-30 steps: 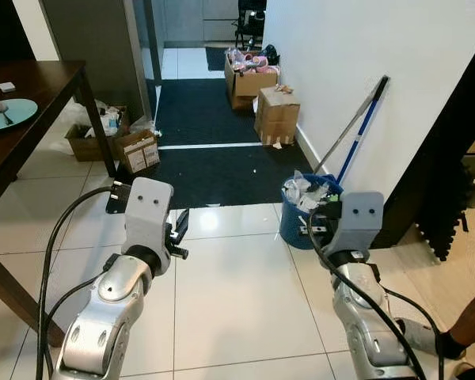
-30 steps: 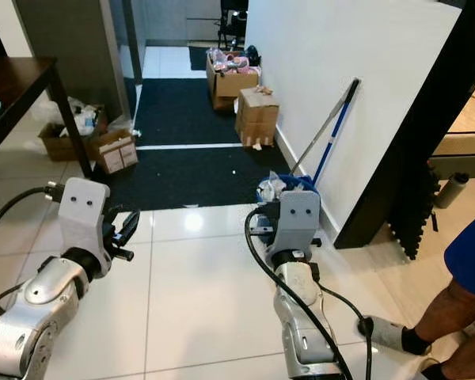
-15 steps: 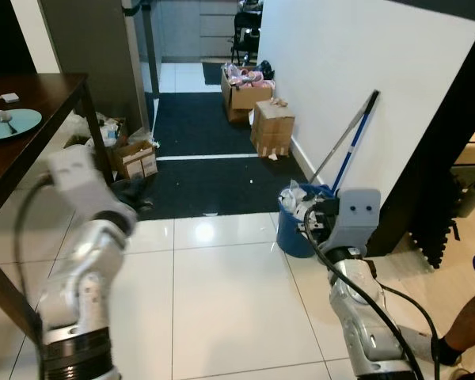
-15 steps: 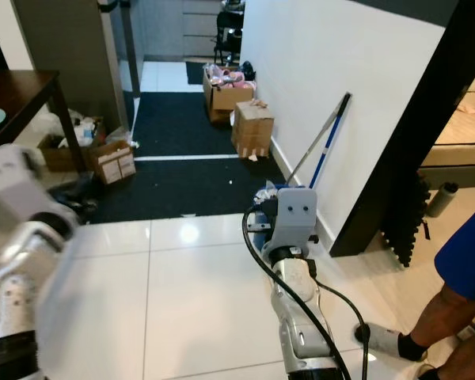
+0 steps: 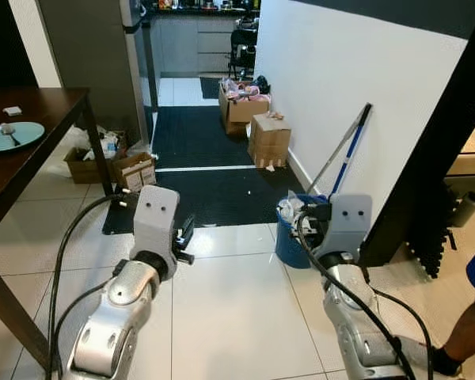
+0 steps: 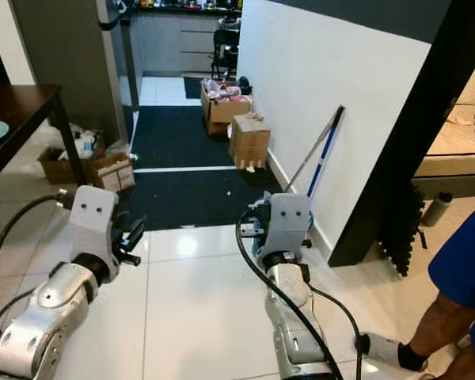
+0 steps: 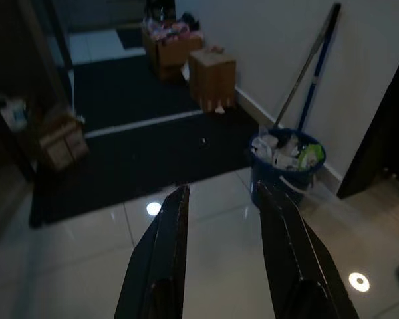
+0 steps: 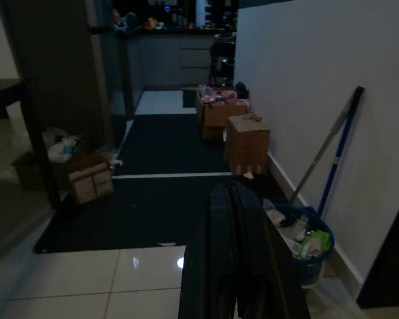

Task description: Setting the table

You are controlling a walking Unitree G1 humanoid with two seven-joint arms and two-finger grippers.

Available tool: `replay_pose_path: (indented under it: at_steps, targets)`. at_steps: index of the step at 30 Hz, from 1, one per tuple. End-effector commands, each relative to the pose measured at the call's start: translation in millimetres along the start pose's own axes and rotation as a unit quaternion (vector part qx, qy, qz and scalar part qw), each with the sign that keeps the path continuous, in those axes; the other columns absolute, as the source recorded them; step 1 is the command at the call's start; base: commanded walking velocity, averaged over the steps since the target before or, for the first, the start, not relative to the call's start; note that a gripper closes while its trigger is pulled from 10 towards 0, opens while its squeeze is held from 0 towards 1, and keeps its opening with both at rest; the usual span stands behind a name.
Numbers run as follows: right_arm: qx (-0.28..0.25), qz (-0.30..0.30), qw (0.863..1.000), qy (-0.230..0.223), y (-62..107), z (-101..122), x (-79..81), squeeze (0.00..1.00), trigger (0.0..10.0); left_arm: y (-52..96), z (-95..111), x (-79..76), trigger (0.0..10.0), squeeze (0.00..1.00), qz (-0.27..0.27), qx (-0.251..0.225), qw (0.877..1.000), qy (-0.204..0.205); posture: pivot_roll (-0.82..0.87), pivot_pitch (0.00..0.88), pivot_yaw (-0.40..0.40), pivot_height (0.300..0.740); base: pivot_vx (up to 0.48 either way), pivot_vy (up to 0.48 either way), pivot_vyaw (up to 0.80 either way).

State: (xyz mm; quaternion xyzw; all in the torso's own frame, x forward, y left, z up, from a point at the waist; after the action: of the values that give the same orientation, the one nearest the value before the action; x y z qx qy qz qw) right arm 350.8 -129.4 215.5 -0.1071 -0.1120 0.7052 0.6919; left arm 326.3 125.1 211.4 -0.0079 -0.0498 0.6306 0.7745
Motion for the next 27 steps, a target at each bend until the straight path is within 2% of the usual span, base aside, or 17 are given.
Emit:
replay_pose_path:
  at_steps: [1,3,5,6,7,12,27]
  targets:
    - [0.005,0.002,1.0,0.003,1.4,-4.5,1.3,0.0,10.0,3.0,-8.3,5.4,10.0,0.0,0.011,0.013,1.0,0.012,0.07,0.007,0.027,0.74,0.0,0.0,0.0]
    - [0.005,0.002,1.0,0.003,1.1,-4.5,1.5,0.0,10.0,6.3,-15.8,9.6,10.0,0.0,0.023,0.024,0.999,0.021,0.07,0.011,0.025,0.74,0.0,0.0,0.0]
    - [0.005,0.003,1.0,0.002,0.9,-4.7,1.3,0.0,10.0,8.6,-18.4,10.4,10.0,0.0,0.026,0.026,0.999,0.011,0.08,0.022,0.019,0.74,0.0,0.0,0.0]
    - [0.006,0.006,1.0,0.001,1.0,-5.0,2.5,0.0,10.0,12.6,-20.6,8.0,10.0,0.0,0.023,0.022,0.999,-0.018,0.09,0.026,0.016,0.74,0.0,0.0,0.0]
    - [0.006,0.007,1.0,0.001,1.2,-4.9,3.1,0.0,10.0,14.1,-21.2,6.2,10.0,0.0,0.02,0.021,0.999,-0.027,0.09,0.031,0.012,0.74,0.0,0.0,0.0]
    - [0.007,0.01,1.0,-0.001,0.7,-4.7,5.2,0.0,10.0,16.6,-23.3,3.3,10.0,0.0,0.019,0.024,0.999,-0.021,0.09,0.047,0.004,0.74,0.0,0.0,0.0]
    - [0.006,0.014,1.0,0.0,0.3,-4.1,6.2,0.0,10.0,19.1,-26.8,2.1,10.0,0.0,0.015,0.026,0.998,-0.048,0.09,0.042,0.006,0.74,0.0,0.0,0.0]
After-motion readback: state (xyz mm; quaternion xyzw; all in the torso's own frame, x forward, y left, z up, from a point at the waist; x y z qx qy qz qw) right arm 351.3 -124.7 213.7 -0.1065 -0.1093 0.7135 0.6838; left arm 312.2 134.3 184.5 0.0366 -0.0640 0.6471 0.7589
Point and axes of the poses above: a point about 5 cm out from each wrist's last joint towards the gripper, its own y axis pointing back from the gripper into the wrist, its own z axis along the axis of the wrist's last joint, x = y × z, the point moved 2 cm from there along -y, pointing out of the wrist towards the gripper, and after that the axes turned 1 degree about -y, right-handed, at the moved point
